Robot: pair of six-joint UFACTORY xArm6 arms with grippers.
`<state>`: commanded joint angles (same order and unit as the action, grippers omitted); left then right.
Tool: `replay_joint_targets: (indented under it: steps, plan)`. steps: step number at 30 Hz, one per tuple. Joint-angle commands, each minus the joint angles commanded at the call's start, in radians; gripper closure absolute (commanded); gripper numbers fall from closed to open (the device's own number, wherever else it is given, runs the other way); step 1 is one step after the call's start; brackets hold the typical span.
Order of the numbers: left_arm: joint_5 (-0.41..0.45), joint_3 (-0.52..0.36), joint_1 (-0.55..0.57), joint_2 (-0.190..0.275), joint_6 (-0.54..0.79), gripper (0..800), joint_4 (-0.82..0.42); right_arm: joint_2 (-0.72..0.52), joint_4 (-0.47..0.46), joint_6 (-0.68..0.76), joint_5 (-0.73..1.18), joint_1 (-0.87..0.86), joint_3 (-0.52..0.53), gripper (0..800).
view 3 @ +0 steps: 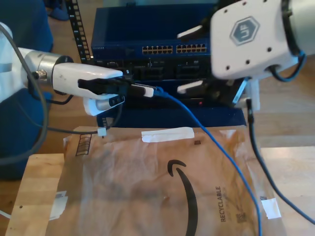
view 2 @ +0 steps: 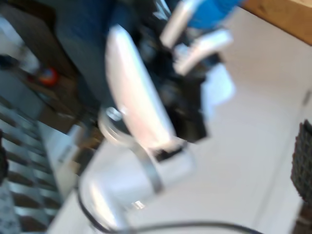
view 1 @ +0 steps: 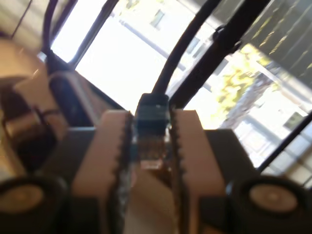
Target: Grab the cable and plug it in
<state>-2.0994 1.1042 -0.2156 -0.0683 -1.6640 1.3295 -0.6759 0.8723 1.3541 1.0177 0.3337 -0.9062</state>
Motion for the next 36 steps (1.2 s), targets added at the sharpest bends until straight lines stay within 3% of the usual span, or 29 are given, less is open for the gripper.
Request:
replay_joint_targets:
  steps: [11,24,31,36]
  plan:
    - [-0.118,-0.040,-0.012,-0.014,-0.015,793,0.098,-0.138,0.003,-0.140,-0.180,0.005,0.183,4]
    - [-0.175,-0.080,-0.012,-0.026,-0.012,792,0.160,-0.143,-0.002,-0.199,-0.471,0.250,0.250,4]
    - [-0.209,-0.081,-0.014,-0.043,-0.011,792,0.163,-0.143,0.000,-0.198,-0.503,0.267,0.261,7]
    - [-0.212,-0.081,-0.014,-0.046,-0.011,784,0.163,-0.143,0.000,-0.198,-0.503,0.276,0.262,74]
